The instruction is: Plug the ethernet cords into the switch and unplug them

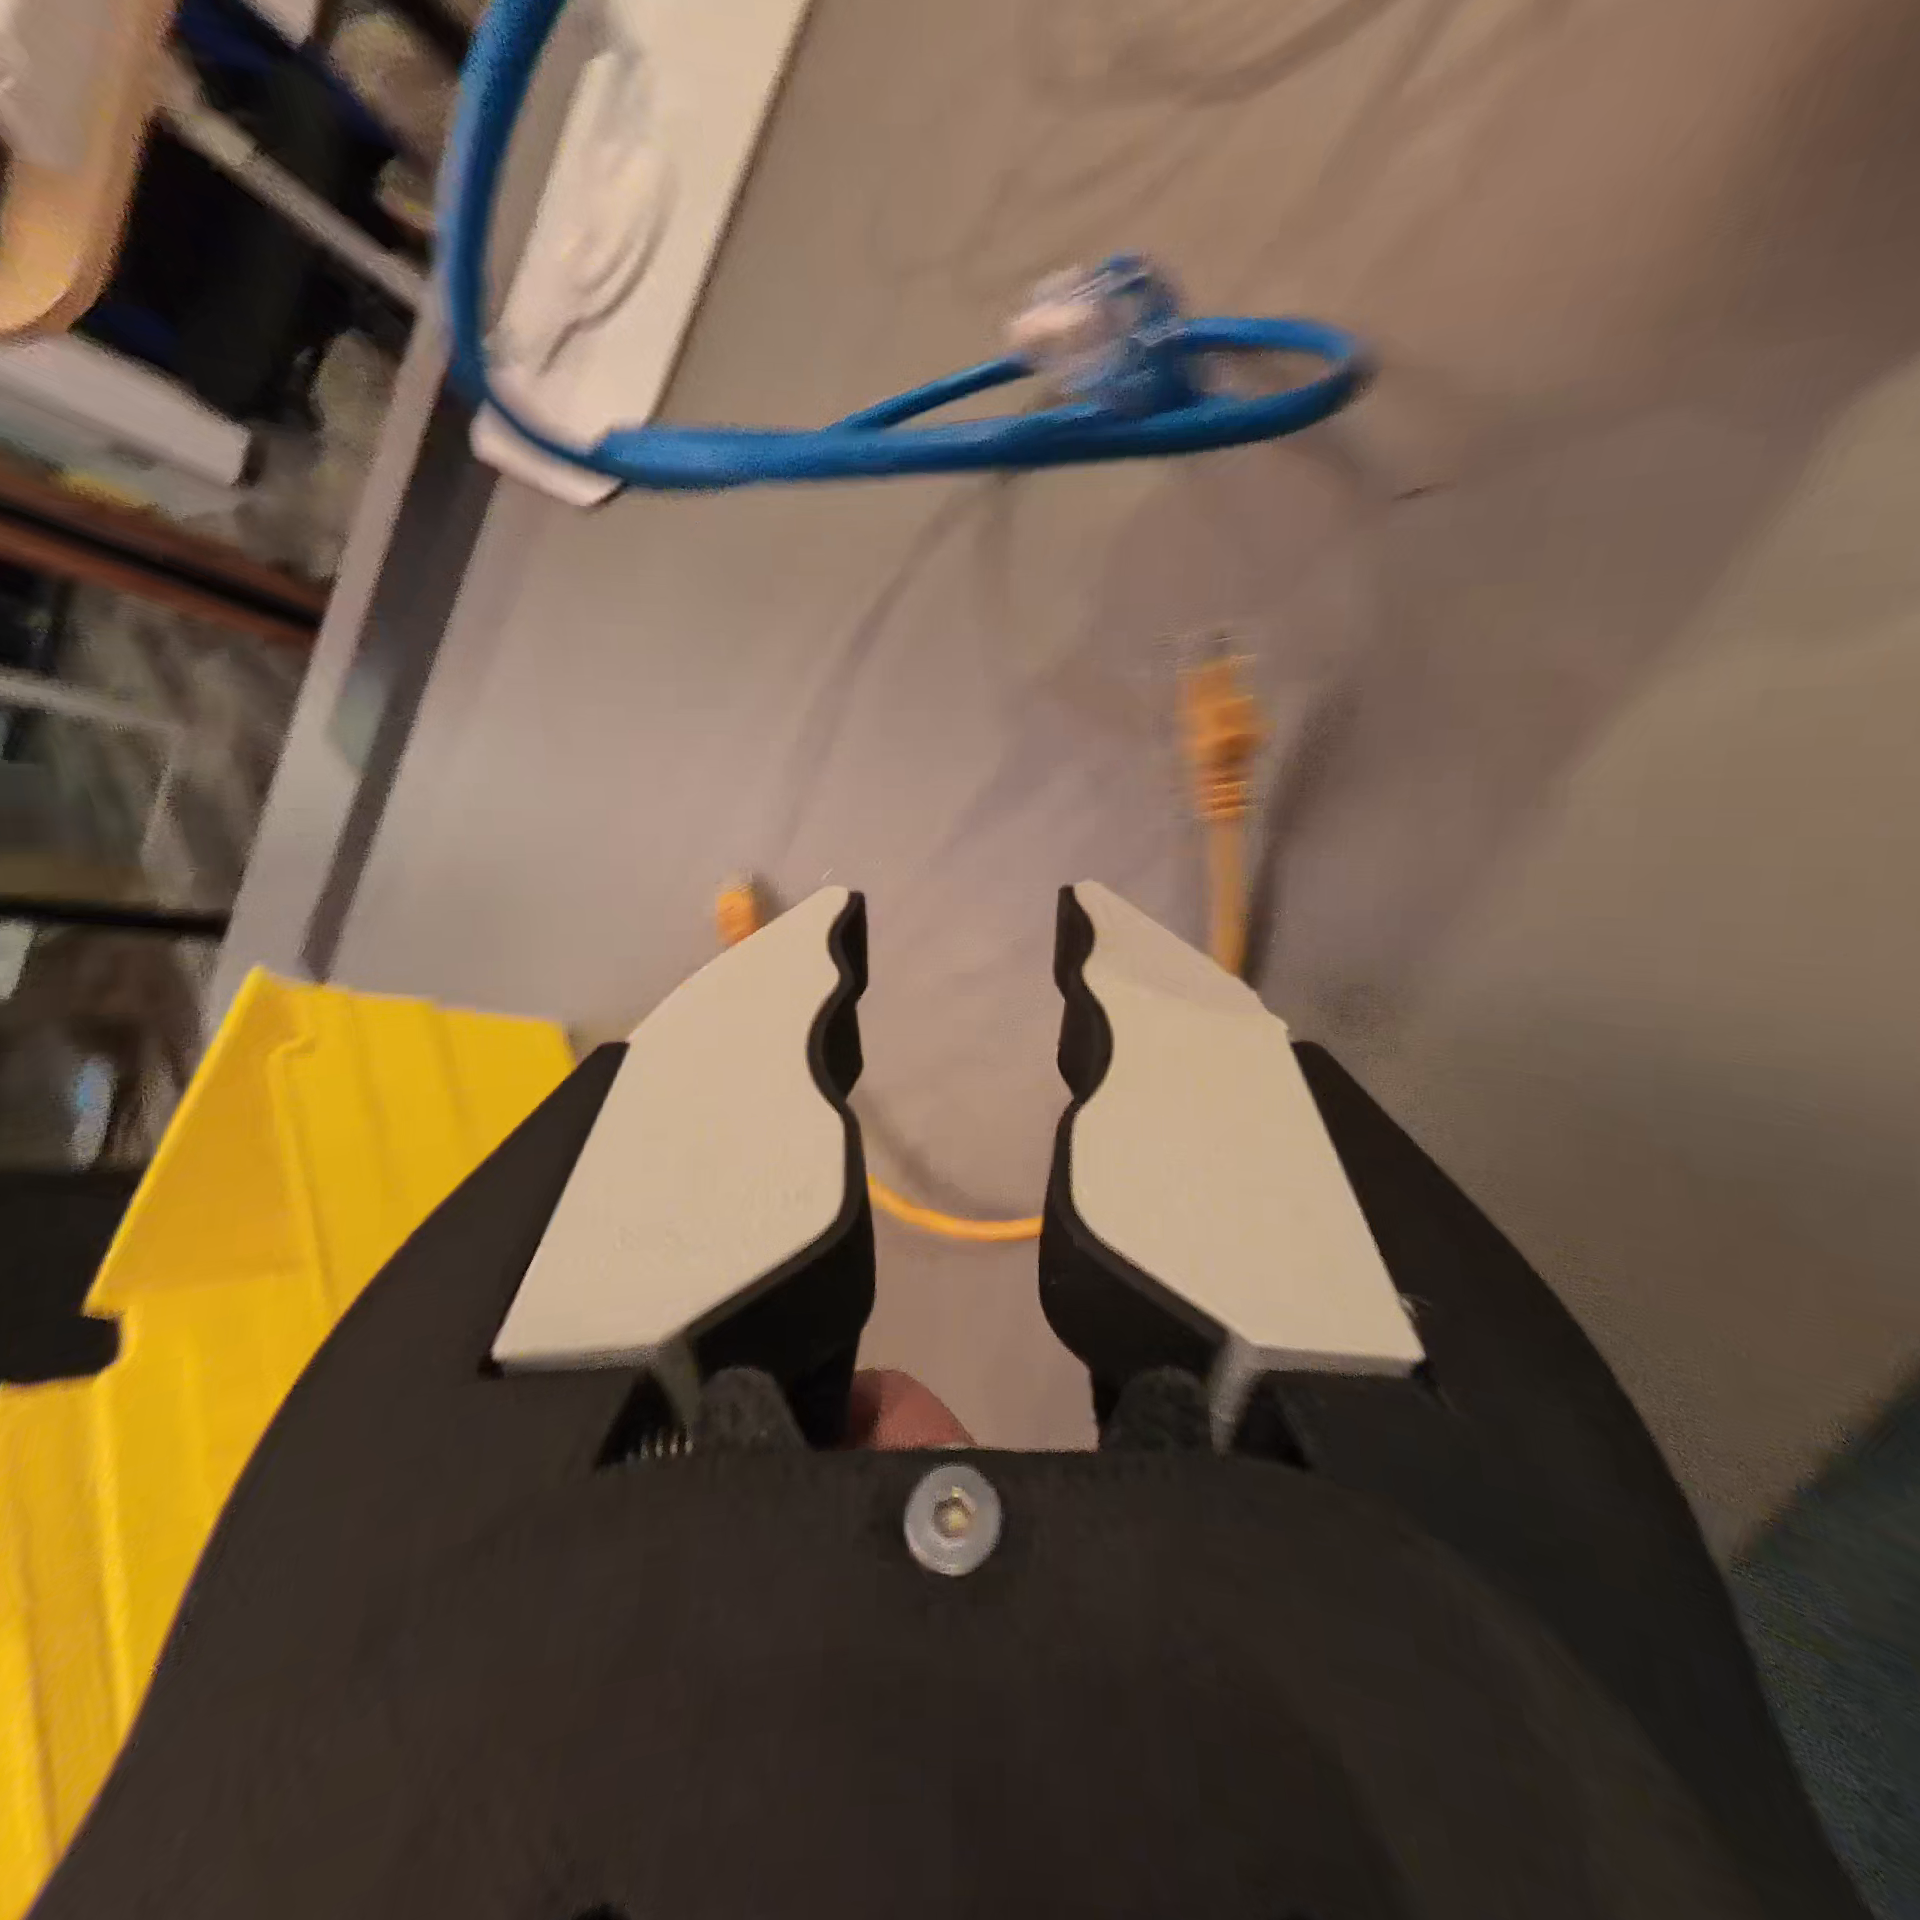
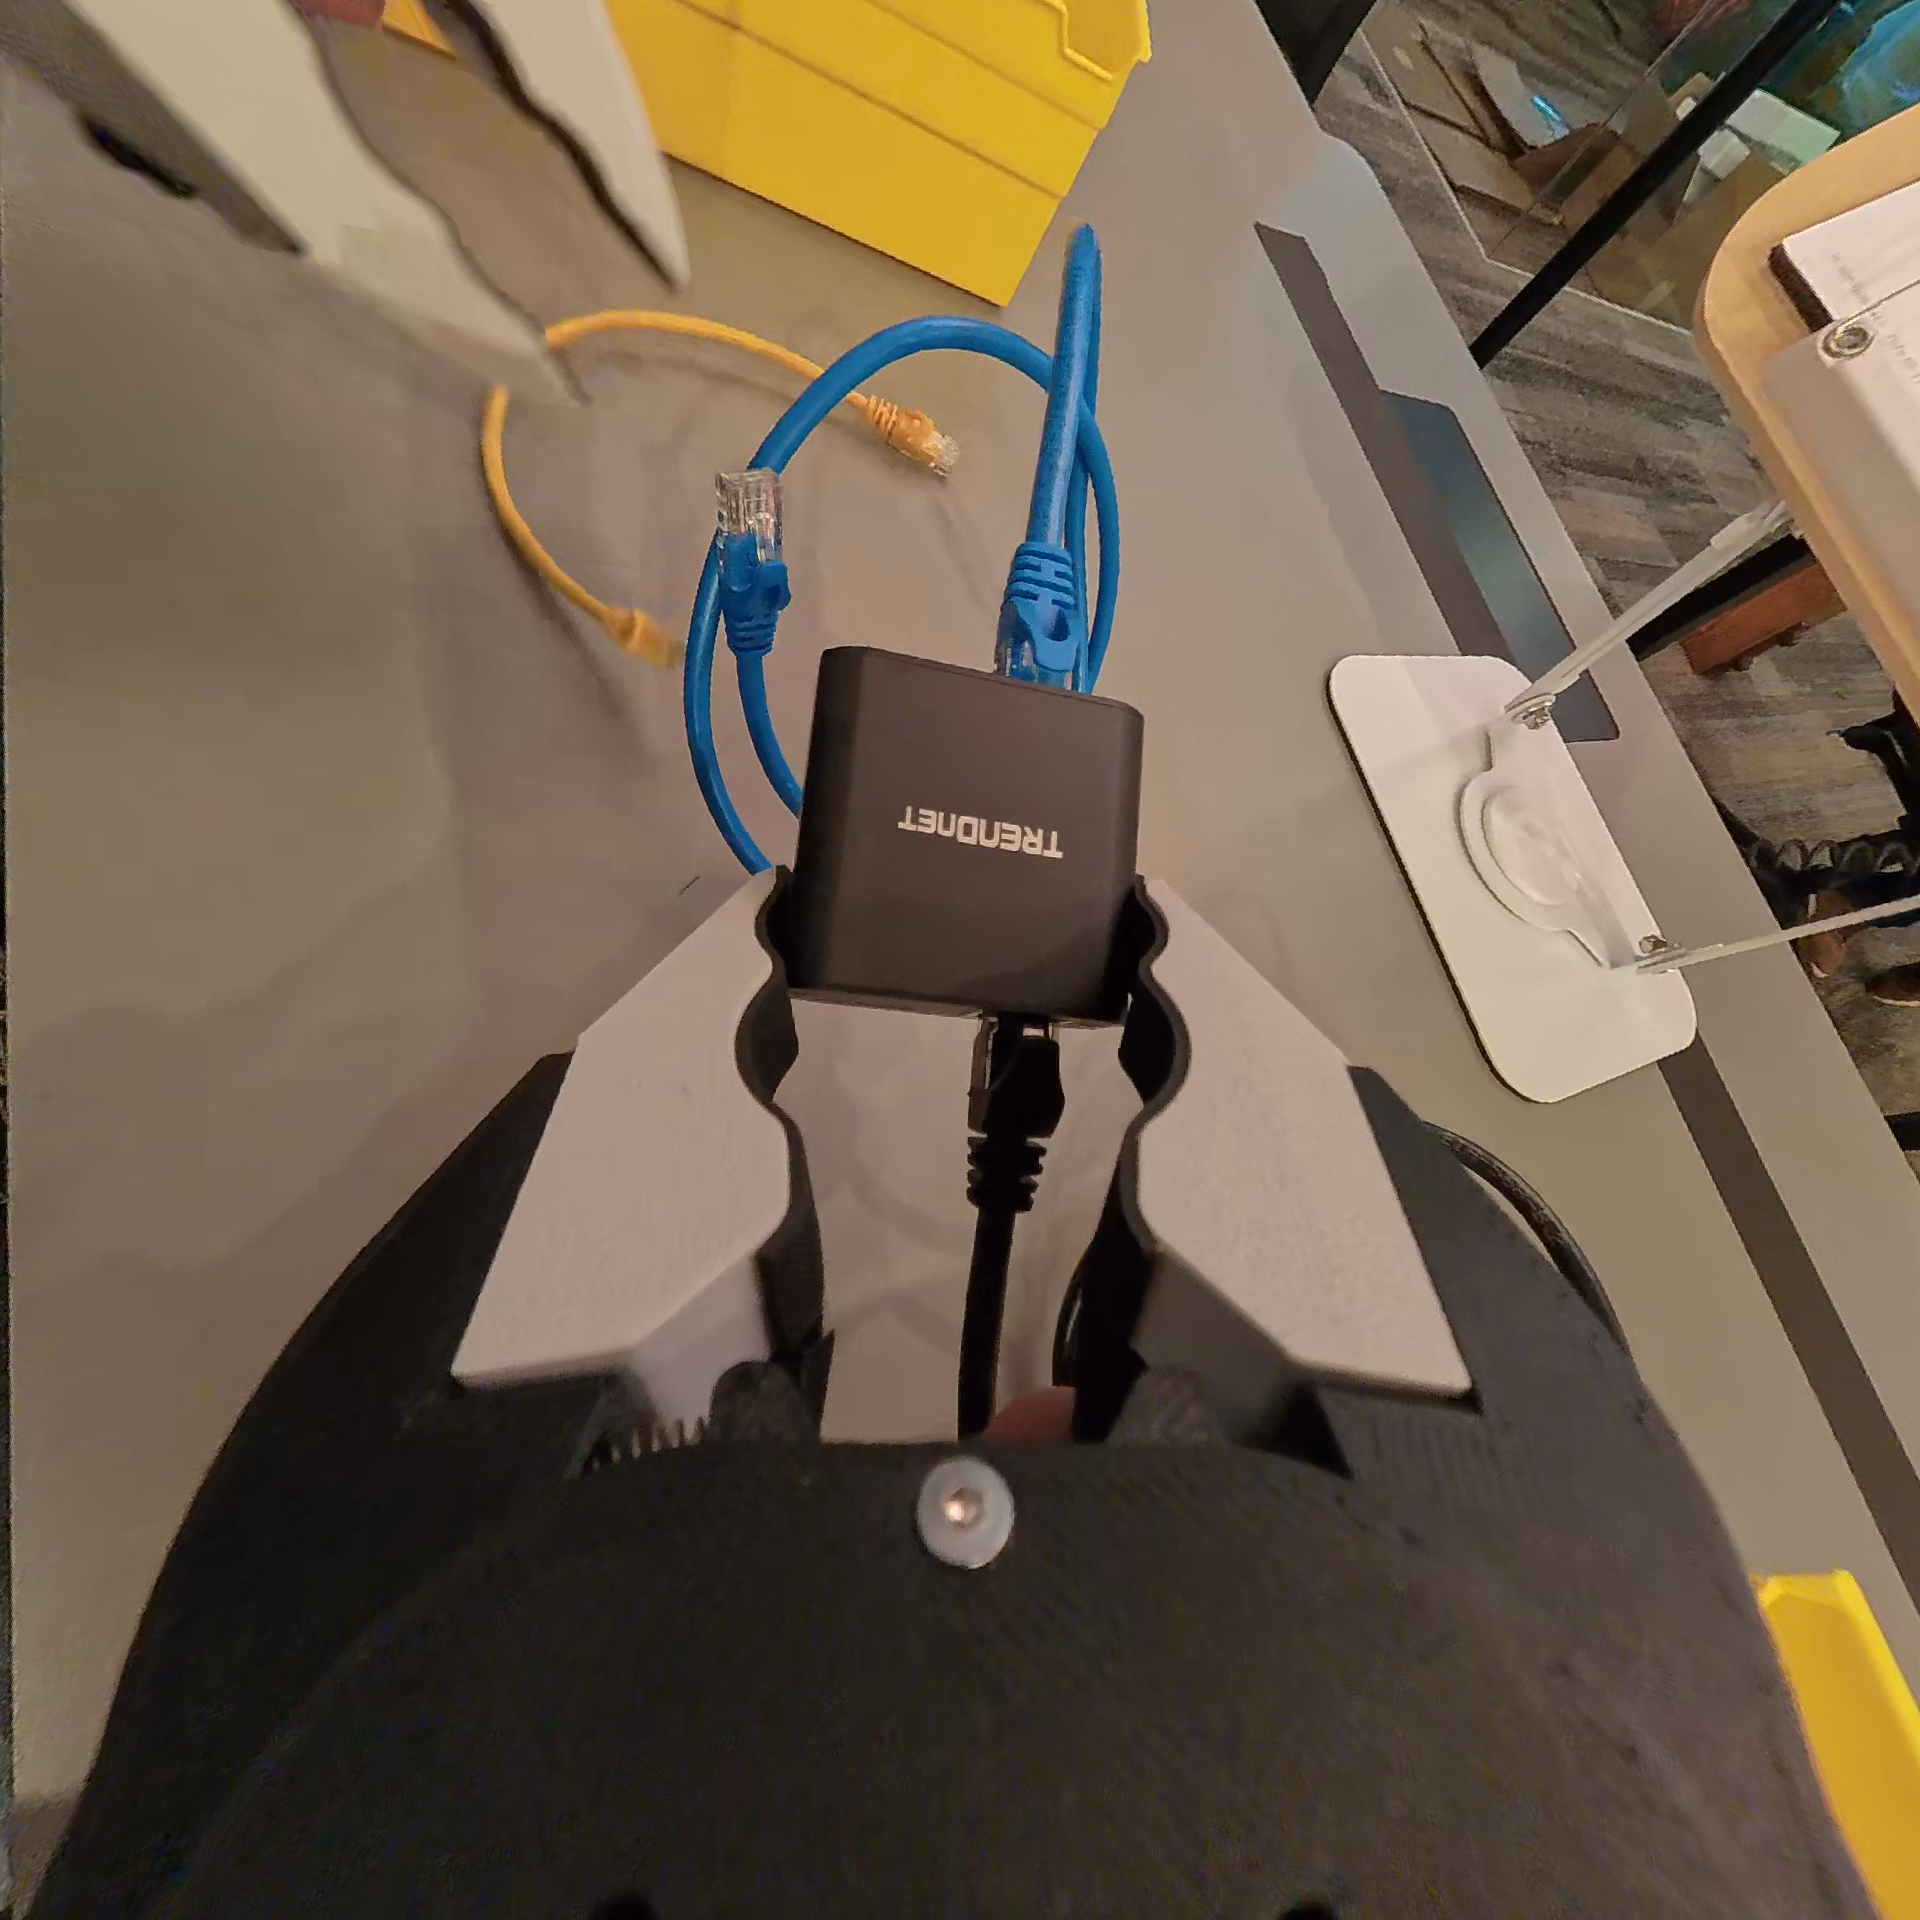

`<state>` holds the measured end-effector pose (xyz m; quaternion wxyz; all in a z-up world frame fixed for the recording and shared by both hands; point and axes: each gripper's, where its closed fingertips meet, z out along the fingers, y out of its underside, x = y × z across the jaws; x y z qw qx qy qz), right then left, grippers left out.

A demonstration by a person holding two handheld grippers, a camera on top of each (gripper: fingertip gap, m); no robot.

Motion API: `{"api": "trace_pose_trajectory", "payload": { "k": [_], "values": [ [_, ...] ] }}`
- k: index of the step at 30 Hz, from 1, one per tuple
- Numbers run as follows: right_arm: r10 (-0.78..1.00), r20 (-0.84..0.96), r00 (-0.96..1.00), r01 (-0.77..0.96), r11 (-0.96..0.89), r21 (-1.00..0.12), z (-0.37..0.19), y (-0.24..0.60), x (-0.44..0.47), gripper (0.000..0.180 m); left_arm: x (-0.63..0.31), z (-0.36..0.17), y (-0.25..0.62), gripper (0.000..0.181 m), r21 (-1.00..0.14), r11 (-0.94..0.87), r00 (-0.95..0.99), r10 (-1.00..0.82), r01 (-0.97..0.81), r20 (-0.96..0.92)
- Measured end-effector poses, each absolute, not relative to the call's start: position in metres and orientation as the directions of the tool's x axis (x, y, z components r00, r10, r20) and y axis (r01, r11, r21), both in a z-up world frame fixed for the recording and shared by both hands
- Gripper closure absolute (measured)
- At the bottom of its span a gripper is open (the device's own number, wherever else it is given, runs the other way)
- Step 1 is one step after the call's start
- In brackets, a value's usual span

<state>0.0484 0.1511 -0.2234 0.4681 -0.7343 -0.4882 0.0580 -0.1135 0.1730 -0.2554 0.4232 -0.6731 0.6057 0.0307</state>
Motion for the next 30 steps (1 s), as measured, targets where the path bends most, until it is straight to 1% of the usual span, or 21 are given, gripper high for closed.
{"api": "trace_pose_trajectory", "payload": {
  "k": [3, 6, 10, 12, 15, 20, 24, 30],
  "values": [
    [0.764, 0.372, 0.526, 0.656, -0.086, -0.75, -0.221, 0.152, 0.05, 0.118, -0.137, -0.252, 0.217, 0.146, -0.579, -0.035, 0.411, -0.74, -0.815, -0.533],
    [0.765, 0.372, 0.526, 0.654, -0.084, -0.752, -0.221, 0.153, 0.05, 0.118, -0.151, -0.268, 0.251, 0.146, -0.579, -0.158, 0.489, -0.73, -0.8, -0.476],
    [0.767, 0.37, 0.525, 0.652, -0.083, -0.753, -0.221, 0.153, 0.049, 0.118, -0.158, -0.292, 0.28, 0.151, -0.497, -0.192, 0.463, -0.728, -0.846, -0.506],
    [0.766, 0.368, 0.527, 0.649, -0.083, -0.756, -0.221, 0.153, 0.049, 0.118, -0.154, -0.304, 0.285, 0.157, -0.503, -0.219, 0.476, -0.747, -0.836, -0.465],
    [0.767, 0.363, 0.529, 0.643, -0.083, -0.761, -0.221, 0.153, 0.049, 0.118, -0.15, -0.32, 0.285, 0.159, -0.483, -0.254, 0.47, -0.785, -0.838, -0.403],
    [0.768, 0.357, 0.531, 0.637, -0.085, -0.766, -0.221, 0.154, 0.049, 0.118, -0.147, -0.323, 0.287, 0.176, -0.53, -0.254, 0.489, -0.792, -0.809, -0.367],
    [0.768, 0.354, 0.533, 0.634, -0.086, -0.768, -0.221, 0.154, 0.048, 0.118, -0.143, -0.311, 0.284, 0.176, -0.568, -0.224, 0.477, -0.808, -0.792, -0.346],
    [0.771, 0.338, 0.539, 0.626, -0.099, -0.774, -0.221, 0.155, 0.049, 0.118, -0.132, -0.261, 0.261, 0.177, -0.673, -0.157, 0.421, -0.872, -0.723, -0.249]
  ]
}}
